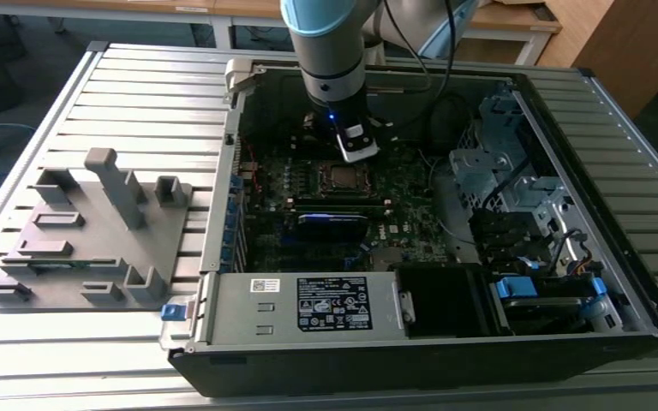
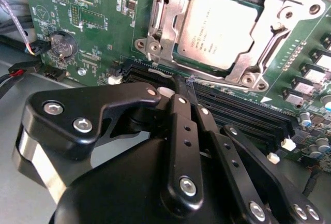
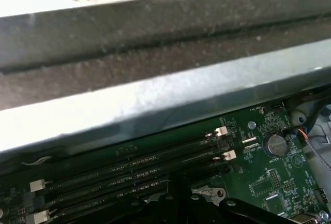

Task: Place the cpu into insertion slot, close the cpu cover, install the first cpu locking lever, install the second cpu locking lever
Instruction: 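Install the first cpu locking lever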

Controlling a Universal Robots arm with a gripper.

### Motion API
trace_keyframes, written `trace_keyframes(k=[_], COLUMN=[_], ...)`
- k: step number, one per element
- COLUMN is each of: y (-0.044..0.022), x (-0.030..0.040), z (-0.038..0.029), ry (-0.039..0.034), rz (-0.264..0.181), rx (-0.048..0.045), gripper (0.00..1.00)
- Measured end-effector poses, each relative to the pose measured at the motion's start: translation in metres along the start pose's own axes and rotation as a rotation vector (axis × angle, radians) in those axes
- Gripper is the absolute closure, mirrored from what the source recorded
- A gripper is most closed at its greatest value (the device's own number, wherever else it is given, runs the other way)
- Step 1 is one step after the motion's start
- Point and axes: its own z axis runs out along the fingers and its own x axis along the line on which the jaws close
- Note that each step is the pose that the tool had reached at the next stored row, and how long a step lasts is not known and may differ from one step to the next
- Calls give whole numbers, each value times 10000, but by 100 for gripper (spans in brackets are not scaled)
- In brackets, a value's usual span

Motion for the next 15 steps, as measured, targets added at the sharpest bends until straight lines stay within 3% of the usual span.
trace_keyframes(k=[7, 11, 15], y=[-5, -15, -15], x=[-5, -9, -9], z=[1, -1, -1], ry=[1, 38, 41], rz=[2, 36, 40], rx=[0, -146, -154], gripper=[89, 89, 89])
